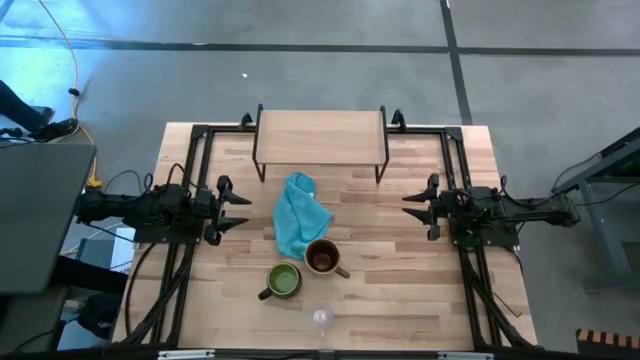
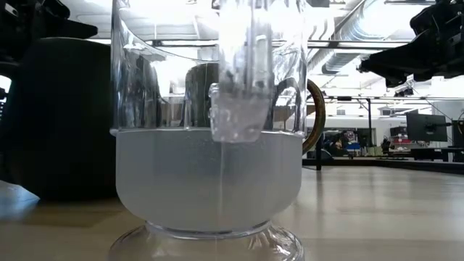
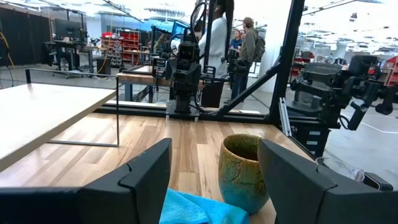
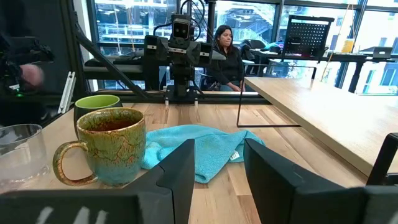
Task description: Stack small to large cups/mugs on shelf
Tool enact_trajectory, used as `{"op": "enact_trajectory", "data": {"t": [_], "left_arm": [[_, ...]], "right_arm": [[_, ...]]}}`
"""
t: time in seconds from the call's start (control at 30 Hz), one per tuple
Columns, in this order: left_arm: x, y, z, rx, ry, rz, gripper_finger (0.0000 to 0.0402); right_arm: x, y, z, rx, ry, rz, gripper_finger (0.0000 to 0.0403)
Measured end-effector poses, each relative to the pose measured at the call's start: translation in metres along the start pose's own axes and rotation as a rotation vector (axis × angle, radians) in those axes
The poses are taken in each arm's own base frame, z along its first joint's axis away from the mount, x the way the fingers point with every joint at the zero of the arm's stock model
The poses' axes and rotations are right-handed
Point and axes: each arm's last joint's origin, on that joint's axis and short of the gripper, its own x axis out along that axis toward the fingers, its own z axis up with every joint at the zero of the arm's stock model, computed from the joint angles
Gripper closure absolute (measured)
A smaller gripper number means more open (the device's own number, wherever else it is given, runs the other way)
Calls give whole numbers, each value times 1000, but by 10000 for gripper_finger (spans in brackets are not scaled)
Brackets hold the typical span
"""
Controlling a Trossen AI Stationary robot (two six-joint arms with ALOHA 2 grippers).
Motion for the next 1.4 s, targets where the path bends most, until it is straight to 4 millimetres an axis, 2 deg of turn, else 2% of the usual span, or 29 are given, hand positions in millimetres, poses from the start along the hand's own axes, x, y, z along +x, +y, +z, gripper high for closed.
{"op": "enact_trajectory", "data": {"t": [1.17, 1.23, 1.4], "left_arm": [[0, 0, 1, -1, -7, -1, 176], [0, 0, 0, -39, -3, -1, 176], [0, 1, 1, -267, -17, 41, 176]], "right_arm": [[0, 0, 0, 0, 0, 0, 275], [0, 0, 0, 0, 0, 0, 275], [0, 0, 0, 0, -1, 0, 275]]}}
